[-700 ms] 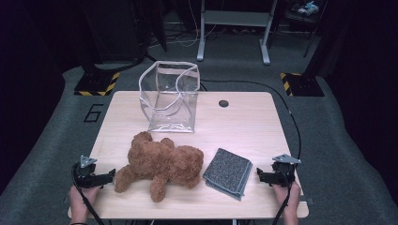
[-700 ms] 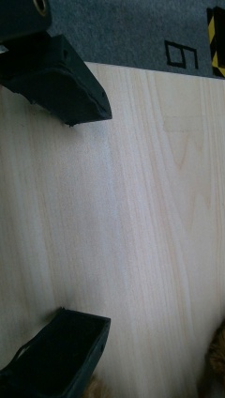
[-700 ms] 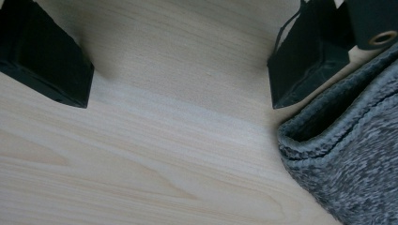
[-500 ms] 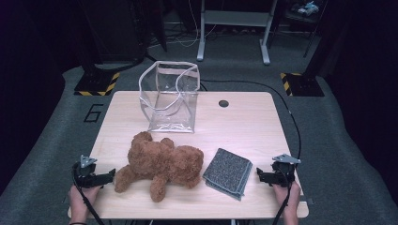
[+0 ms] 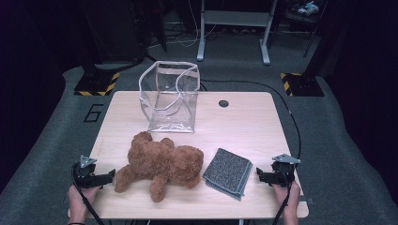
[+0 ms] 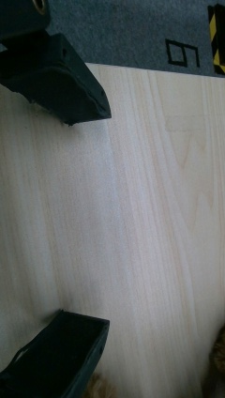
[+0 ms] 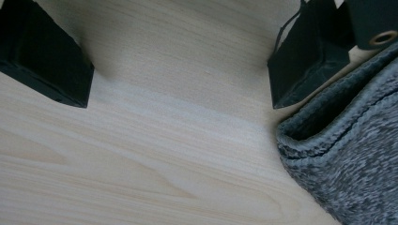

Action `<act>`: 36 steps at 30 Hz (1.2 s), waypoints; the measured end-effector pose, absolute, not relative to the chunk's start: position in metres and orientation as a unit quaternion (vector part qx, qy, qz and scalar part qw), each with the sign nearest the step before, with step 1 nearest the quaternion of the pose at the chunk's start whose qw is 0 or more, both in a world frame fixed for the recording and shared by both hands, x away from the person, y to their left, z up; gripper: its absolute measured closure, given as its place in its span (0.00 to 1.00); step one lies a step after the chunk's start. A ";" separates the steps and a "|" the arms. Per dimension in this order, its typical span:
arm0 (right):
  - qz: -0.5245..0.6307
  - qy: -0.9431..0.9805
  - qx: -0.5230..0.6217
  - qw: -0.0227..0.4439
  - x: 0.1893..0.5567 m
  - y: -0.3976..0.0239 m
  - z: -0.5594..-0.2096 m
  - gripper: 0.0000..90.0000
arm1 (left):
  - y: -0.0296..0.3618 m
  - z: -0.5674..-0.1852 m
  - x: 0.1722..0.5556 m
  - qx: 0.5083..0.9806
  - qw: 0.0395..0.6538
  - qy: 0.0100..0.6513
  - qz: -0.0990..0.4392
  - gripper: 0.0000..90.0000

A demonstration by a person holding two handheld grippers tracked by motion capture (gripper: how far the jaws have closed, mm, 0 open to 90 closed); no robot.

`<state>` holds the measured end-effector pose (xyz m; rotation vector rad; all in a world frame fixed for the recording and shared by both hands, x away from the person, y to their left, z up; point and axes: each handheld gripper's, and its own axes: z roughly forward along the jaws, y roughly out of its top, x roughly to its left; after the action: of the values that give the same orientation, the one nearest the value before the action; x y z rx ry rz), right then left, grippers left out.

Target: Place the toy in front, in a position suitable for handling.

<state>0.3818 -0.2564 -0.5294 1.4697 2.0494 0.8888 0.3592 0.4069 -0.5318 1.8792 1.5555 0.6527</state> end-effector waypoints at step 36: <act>0.323 0.745 0.536 0.232 0.382 -0.256 -0.529 0.07 | 0.385 -0.447 0.399 0.723 0.379 0.536 0.216 0.02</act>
<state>0.3816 -0.2563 -0.5294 1.4722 2.0473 0.8890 0.3990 0.3853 -0.4468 1.8463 1.3702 0.5507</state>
